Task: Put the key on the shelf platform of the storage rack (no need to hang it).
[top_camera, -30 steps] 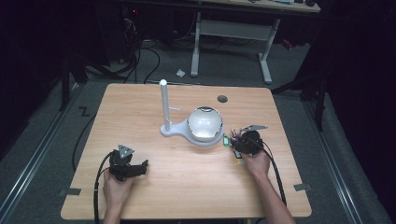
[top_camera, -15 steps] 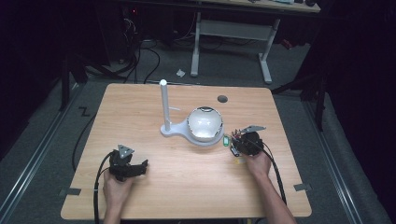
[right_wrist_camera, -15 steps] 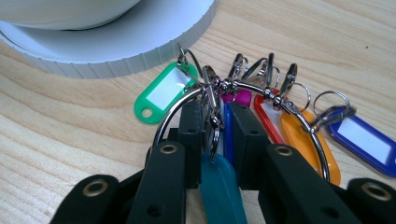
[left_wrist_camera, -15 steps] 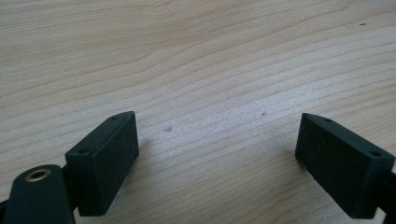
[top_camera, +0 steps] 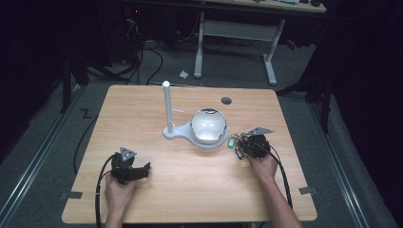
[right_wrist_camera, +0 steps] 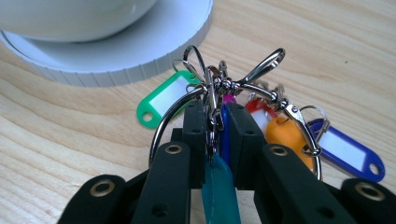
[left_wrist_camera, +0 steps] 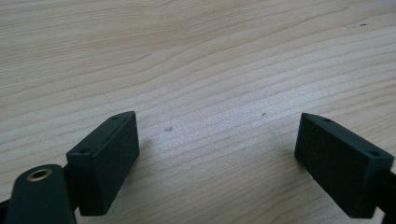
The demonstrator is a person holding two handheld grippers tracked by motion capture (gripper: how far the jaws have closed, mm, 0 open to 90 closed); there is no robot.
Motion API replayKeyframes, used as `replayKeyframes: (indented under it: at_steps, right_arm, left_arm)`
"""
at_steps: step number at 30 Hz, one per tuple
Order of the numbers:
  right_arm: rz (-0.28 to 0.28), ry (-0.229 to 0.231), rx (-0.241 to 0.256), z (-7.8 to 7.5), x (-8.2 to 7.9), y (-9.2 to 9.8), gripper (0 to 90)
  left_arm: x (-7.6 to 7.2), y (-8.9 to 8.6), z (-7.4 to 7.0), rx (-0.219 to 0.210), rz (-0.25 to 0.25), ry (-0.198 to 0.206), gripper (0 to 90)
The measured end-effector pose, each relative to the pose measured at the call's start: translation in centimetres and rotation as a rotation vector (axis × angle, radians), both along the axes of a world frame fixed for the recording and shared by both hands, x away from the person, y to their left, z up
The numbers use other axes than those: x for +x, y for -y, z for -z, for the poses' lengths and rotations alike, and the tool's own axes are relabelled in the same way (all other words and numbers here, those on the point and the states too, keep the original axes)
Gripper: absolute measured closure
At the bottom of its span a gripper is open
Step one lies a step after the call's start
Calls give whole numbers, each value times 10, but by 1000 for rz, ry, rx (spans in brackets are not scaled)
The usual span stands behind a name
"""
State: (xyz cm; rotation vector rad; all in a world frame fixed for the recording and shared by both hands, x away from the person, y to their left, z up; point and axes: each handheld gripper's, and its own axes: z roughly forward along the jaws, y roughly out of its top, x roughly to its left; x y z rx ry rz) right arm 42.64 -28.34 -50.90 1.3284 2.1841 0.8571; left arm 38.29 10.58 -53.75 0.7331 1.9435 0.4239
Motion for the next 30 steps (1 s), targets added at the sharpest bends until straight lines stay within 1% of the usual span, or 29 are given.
replayKeyframes:
  at_steps: [5,6,7,12,15,17,18,19,20,21,23,25,30]
  right_arm:
    - [6,13,43,-7,-3,6,802]
    - [4,23,57,-11,-4,8,803]
    - [4,23,57,-11,-4,8,803]
    - [-1,53,101,-22,-10,16,804]
    - [-7,62,124,-28,-13,20,804]
    - [-12,63,155,-31,-15,23,804]
    - [-17,72,183,-35,-18,26,805]
    - [-18,79,196,-37,-19,27,805]
    - [-18,79,196,-37,-19,27,805]
    - [-18,83,208,-39,-20,29,805]
    - [-22,98,216,-43,-22,32,805]
    - [-18,100,229,-47,-25,35,805]
    - [-25,118,237,-54,-31,40,805]
  left_arm:
    - [0,0,0,0,0,0,141]
    - [0,0,0,-1,-2,-1,141]
    - [0,0,0,-1,-1,0,141]
    - [0,0,0,-1,-1,0,141]
    - [0,0,0,-1,0,-1,141]
    - [0,0,0,-2,-4,-1,142]
    - [0,0,0,-1,-3,0,142]
    - [0,0,0,-3,-4,0,142]
    - [0,0,0,-3,-4,0,142]
    - [0,0,0,0,-1,0,142]
    - [0,0,0,-1,-2,0,142]
    - [0,0,0,-1,-2,0,143]
    - [0,0,0,-5,-7,-1,143]
